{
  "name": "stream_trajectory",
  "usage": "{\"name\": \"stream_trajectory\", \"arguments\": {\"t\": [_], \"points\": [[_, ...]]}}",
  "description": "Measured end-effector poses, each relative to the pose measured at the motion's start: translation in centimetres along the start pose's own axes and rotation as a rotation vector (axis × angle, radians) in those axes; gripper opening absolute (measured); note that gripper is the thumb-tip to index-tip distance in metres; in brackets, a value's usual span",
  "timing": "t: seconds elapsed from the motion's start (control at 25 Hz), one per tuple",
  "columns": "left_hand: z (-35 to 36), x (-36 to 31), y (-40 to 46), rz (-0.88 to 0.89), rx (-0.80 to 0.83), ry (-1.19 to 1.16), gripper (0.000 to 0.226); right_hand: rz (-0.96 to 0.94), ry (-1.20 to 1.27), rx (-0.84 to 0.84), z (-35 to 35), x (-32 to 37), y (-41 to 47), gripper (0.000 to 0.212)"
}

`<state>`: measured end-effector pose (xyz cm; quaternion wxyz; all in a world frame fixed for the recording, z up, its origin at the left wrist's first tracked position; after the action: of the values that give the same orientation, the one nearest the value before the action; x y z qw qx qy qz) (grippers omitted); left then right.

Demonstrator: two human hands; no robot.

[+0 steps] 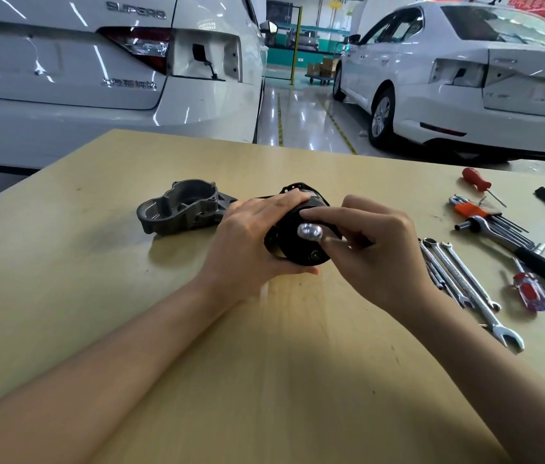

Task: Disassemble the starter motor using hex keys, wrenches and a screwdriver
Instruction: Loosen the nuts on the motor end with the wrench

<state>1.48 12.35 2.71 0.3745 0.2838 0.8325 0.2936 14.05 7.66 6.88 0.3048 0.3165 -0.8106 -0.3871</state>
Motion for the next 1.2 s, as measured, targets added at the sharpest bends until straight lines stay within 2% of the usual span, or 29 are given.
{"name": "stream_trajectory", "arguments": {"t": [0.2,0.36,0.48,0.6,0.72,0.96,1.12,1.2], "points": [[0.0,-0.1,-0.1,-0.003,0.012,-0.023,0.086,-0.028,0.031,0.002,-0.3,0.1,-0.3,0.030],[0.0,-0.2,-0.1,-0.002,0.005,-0.008,0.087,0.029,-0.044,-0.050,-0.4,-0.1,-0.4,0.020],[-0.1,-0.2,-0.1,-0.002,0.002,-0.009,0.087,-0.018,-0.053,-0.043,-0.1,0.4,-0.2,0.009],[-0.1,-0.4,-0.2,0.010,0.022,-0.036,0.083,-0.080,-0.058,-0.021,0.0,1.0,-0.4,0.021],[0.0,-0.3,-0.2,0.002,0.023,-0.032,0.084,0.022,-0.043,-0.042,-0.3,0.4,-0.6,0.033],[0.1,-0.1,-0.1,-0.013,0.023,-0.012,0.087,-0.007,-0.092,-0.076,-0.3,0.8,-0.6,0.008],[-0.2,-0.7,-0.3,0.030,0.016,-0.030,0.073,-0.034,-0.050,-0.034,0.0,1.1,-0.8,0.025],[-0.2,-0.6,-0.3,0.026,0.002,-0.032,0.076,0.017,-0.035,-0.040,-0.1,0.7,-0.9,0.031]]}}
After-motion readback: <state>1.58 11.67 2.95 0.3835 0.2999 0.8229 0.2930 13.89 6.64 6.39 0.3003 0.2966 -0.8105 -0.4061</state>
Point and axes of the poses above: each hand's wrist, its own y-axis towards the middle knuckle, its own z-axis out of the palm, x = y × z, the point moved 8 cm from there along y, towards the middle knuckle, and after that the axes turned 9 degrees about -z, right-handed, at the moved point
